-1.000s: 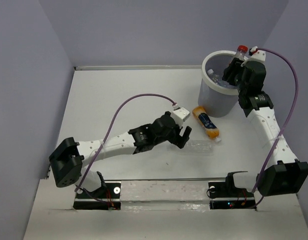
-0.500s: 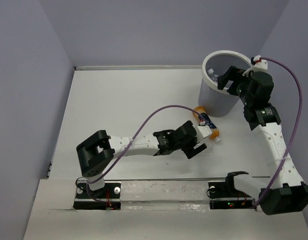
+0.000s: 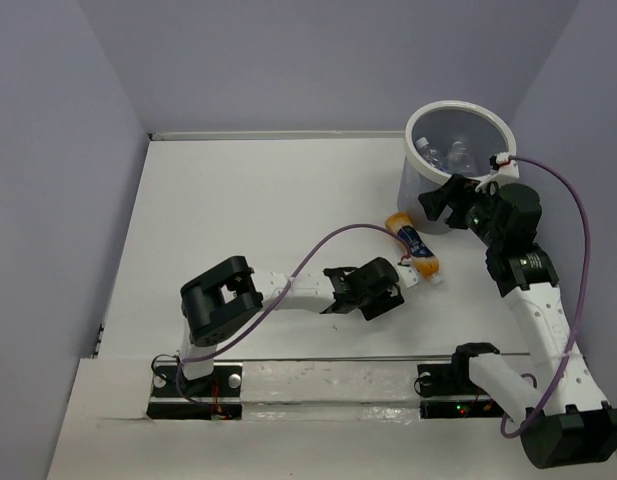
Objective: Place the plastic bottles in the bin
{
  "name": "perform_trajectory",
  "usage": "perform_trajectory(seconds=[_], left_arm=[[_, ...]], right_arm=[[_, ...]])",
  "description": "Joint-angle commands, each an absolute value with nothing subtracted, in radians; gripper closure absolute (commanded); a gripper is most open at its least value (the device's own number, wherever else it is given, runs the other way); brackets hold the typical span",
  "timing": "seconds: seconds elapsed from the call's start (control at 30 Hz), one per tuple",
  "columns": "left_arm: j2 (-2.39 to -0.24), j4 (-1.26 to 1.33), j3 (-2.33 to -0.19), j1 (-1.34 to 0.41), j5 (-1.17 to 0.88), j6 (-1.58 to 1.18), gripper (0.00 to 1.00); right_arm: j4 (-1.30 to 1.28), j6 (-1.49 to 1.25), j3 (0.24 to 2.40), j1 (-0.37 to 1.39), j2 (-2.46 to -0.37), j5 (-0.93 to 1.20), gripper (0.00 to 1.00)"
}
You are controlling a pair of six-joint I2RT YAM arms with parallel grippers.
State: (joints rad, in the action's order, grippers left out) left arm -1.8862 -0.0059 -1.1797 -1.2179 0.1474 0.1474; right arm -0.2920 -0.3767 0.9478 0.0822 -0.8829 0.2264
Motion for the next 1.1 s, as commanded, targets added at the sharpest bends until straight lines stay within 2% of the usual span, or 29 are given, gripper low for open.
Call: perform_trajectory(seconds=[0.0, 0.03, 0.13, 0.17, 0.3, 0.43, 0.6, 0.87, 1.07], left_arm=[[-1.856, -0.029, -1.167, -1.224, 0.184, 0.137, 0.30], [-1.849, -0.028, -1.151, -1.224, 0.183, 0.129, 0.38], [-1.790, -0.012, -1.097, -1.224, 0.186, 0.095, 0.41], [-1.752, -0.011, -1.085, -1.224, 0.199, 0.072, 0.45], [-1.603, -0.008, -1.014, -1.226, 0.207, 0.012, 0.46], [-1.453, -0.005, -0.947, -1.224, 0.232, -0.049, 0.55], [-1.278, 0.187, -0.878, -1.221, 0.233, -0.113, 0.56], [-1.247, 0.267, -0.901, -1.207, 0.200, -0.146, 0.56], [-1.259, 0.314, -0.905, -1.207, 0.210, -0.153, 0.56]], right_arm=[[-0.261, -0.402, 0.920, 0.080, -0.831, 0.256, 0.13], [-0.261, -0.406, 0.916, 0.080, -0.821, 0.258, 0.13], [-0.261, -0.410, 0.897, 0.080, -0.776, 0.256, 0.13], [-0.264, -0.411, 0.890, 0.080, -0.755, 0.261, 0.13], [-0.276, -0.426, 0.847, 0.080, -0.715, 0.316, 0.11], [-0.265, -0.463, 0.801, 0.080, -0.689, 0.431, 0.07], [-0.100, -0.578, 0.703, 0.080, -0.669, 0.725, 0.04], [-0.071, -0.614, 0.693, 0.080, -0.666, 0.831, 0.03], [0.101, -0.747, 0.612, 0.089, -0.669, 0.937, 0.04]])
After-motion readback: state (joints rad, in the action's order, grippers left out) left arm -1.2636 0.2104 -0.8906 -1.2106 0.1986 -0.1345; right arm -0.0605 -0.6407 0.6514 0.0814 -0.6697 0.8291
